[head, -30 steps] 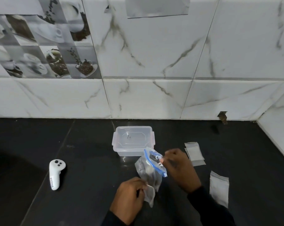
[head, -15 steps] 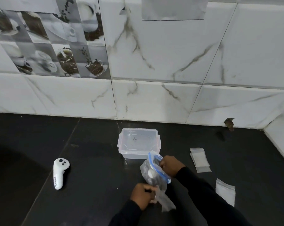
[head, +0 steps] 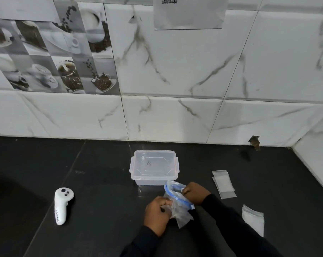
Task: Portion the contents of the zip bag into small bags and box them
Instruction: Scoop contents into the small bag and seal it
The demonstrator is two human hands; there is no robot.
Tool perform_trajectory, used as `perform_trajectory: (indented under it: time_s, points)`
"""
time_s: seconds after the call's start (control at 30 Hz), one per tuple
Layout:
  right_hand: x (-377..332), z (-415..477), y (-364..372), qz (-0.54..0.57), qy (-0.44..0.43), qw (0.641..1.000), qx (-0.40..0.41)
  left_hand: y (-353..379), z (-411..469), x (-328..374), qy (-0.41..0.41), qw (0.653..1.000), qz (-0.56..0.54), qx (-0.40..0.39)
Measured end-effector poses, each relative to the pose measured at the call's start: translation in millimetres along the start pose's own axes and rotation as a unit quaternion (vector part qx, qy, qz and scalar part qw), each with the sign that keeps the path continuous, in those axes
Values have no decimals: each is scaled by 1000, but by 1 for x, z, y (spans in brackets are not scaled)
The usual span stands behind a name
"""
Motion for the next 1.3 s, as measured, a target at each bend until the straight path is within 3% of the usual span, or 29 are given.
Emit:
perform_trajectory:
  time_s: [0.2, 0.4, 0.5, 0.67, 0.8, 1.03, 1.13, 1.23, 1.3]
  points:
    - [6, 1, -21, 80, -4, 996, 37, -3, -23, -19, -10, 997, 69, -42]
    - [-3, -13, -27, 121, -42, 992, -5, 2, -35, -33, -61, 993, 84, -50]
    - [-6, -13, -19, 87, -54, 995, 17, 5, -37, -37, -84, 995, 42, -41]
    - [-23, -17, -6, -70, -54, 996, 31, 19, -33, -40, -173, 971, -147, -75]
    - [-26, -12, 0, -85, -55, 995, 21, 27, -25, -37, -210, 955, -190, -86]
    - [-19, -7, 2, -99, -53, 993, 22, 13, -13, -18, -119, 968, -219, -1]
    - [-8, 0, -4, -22, -12, 999, 24, 12, -10, -12, -100, 974, -204, -3]
    - [2, 4, -8, -111, -25, 993, 26, 10, -13, -10, -103, 974, -203, -11]
    - [6, 5, -8, -63, -1, 998, -20, 7, -16, -12, -105, 975, -196, -16]
Point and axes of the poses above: each hand's wrist, its own z-axis towards the middle knuckle, its own y-axis out of the palm, x = y × z, the point moved 3 cm from there along z, towards the middle knuckle, and after that the axes turned 9 degrees about y, right-handed, at the moved point
